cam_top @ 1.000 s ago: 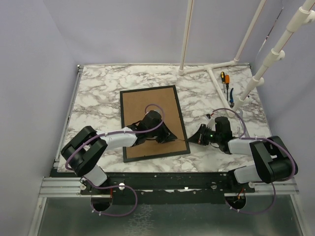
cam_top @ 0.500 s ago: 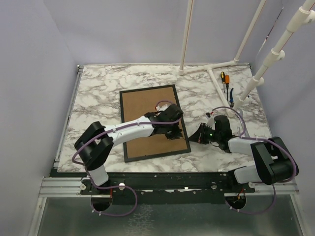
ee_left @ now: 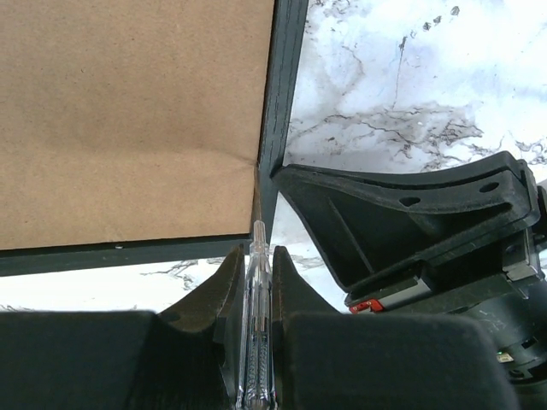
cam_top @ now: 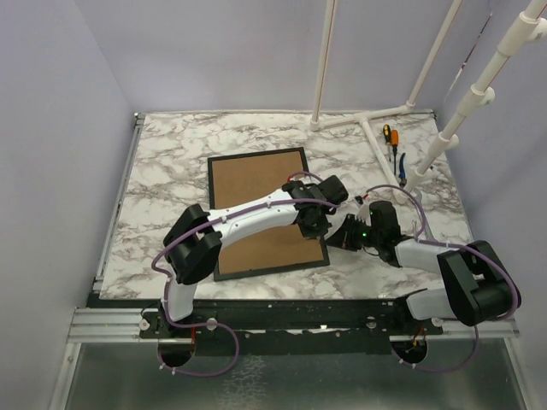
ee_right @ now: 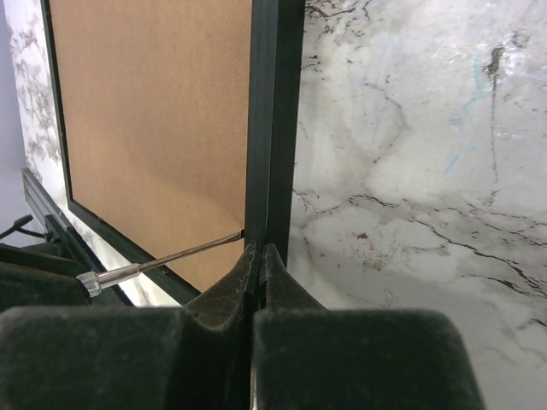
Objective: Take the photo out of the frame
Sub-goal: Release the photo frame item from the photo frame.
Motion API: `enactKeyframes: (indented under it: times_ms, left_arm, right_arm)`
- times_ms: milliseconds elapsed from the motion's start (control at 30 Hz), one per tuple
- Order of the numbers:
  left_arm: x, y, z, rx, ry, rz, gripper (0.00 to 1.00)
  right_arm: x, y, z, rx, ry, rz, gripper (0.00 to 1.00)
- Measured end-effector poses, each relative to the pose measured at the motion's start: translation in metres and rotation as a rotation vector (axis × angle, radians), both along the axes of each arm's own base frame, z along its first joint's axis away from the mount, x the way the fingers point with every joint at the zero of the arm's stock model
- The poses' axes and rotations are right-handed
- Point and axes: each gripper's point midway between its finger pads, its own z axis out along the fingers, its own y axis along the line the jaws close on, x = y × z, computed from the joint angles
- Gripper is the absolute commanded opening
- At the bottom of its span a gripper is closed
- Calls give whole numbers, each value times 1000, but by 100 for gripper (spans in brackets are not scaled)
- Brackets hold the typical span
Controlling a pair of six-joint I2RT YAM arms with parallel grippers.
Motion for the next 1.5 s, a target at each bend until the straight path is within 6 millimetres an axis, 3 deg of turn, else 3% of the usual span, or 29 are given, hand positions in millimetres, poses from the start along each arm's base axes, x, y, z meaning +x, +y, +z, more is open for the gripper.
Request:
enactKeyframes:
  times_ms: [133, 233, 400, 500, 567, 700, 800, 933, 1200, 1500]
  left_arm:
    - [2, 12, 6, -17, -25, 1, 0]
    - [7, 28, 22, -76, -75, 10, 0]
    - [25, 80, 45, -179, -164, 63, 0]
    - [37, 109, 43, -233, -202, 76, 0]
    - [39, 116, 38, -262, -210, 60, 0]
    - [43, 115, 28, -351, -213, -9, 0]
    - [54, 108, 28, -398, -238, -66, 0]
    - [67, 100, 32, -433, -276, -108, 0]
    - [97, 95, 17, -432, -284, -113, 0]
    - [111, 85, -4, -418, -253, -129, 0]
  right_arm:
    - [-3, 3, 2, 10, 5, 3, 1]
    - [-5, 7, 4, 27, 11, 8, 1]
    - [-8, 10, 6, 50, 15, 13, 4]
    - [-7, 11, 7, 56, 9, 14, 8]
    - [-6, 11, 9, 57, 4, 15, 11]
    - [7, 13, 22, 54, -30, 20, 20]
    - [30, 15, 41, 63, -94, 14, 27]
    - [58, 5, 47, 64, -107, -29, 30]
    - [99, 8, 29, 67, -54, -38, 29]
    - [108, 16, 8, 89, -13, -1, 26]
